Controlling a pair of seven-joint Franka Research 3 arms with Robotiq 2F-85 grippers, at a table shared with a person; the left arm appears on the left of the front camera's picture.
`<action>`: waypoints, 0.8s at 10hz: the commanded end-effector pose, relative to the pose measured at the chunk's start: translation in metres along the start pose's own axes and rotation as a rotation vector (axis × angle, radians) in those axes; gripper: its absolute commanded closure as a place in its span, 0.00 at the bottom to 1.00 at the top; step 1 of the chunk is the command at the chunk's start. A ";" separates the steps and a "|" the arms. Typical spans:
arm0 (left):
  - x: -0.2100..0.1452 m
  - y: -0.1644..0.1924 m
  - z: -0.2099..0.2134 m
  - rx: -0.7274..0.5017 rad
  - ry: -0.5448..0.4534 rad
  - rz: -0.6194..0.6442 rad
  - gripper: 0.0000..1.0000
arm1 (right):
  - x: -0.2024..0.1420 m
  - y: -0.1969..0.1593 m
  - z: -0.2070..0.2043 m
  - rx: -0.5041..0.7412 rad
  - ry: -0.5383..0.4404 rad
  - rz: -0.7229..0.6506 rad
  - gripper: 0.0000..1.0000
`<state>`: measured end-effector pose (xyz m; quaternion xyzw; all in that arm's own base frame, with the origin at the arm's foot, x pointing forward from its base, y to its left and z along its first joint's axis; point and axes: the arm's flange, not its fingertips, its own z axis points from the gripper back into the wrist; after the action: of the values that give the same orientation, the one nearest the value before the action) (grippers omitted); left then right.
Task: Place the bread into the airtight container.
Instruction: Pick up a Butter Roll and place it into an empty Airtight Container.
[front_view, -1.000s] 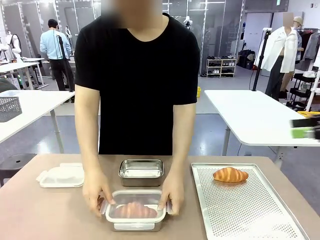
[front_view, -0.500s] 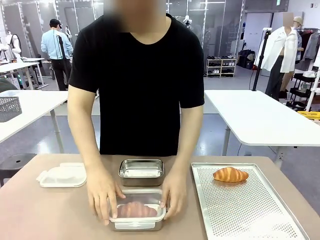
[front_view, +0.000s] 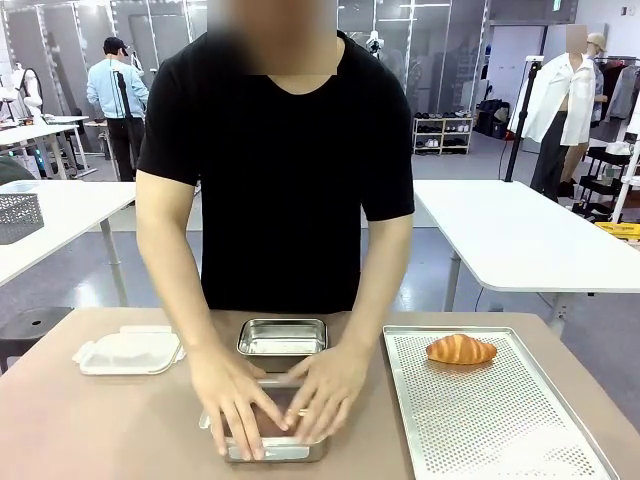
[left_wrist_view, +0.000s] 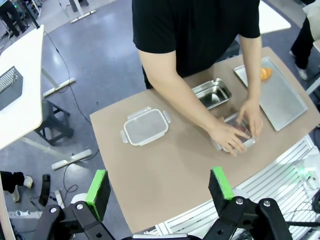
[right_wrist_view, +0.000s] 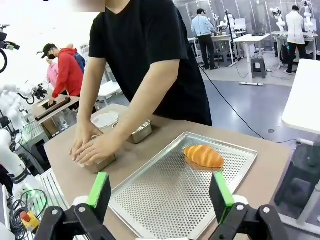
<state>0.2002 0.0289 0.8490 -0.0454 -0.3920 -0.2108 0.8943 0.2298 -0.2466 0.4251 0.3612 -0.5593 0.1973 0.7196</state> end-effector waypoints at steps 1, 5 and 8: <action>0.000 0.000 0.000 -0.003 -0.001 0.001 0.00 | 0.007 0.005 0.003 -0.004 0.006 0.015 0.00; 0.000 0.000 0.000 -0.003 -0.001 0.001 0.00 | 0.007 0.005 0.003 -0.004 0.006 0.015 0.00; 0.000 0.000 0.000 -0.003 -0.001 0.001 0.00 | 0.007 0.005 0.003 -0.004 0.006 0.015 0.00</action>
<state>0.2002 0.0289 0.8490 -0.0454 -0.3920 -0.2108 0.8943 0.2272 -0.2461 0.4297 0.3560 -0.5554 0.2005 0.7242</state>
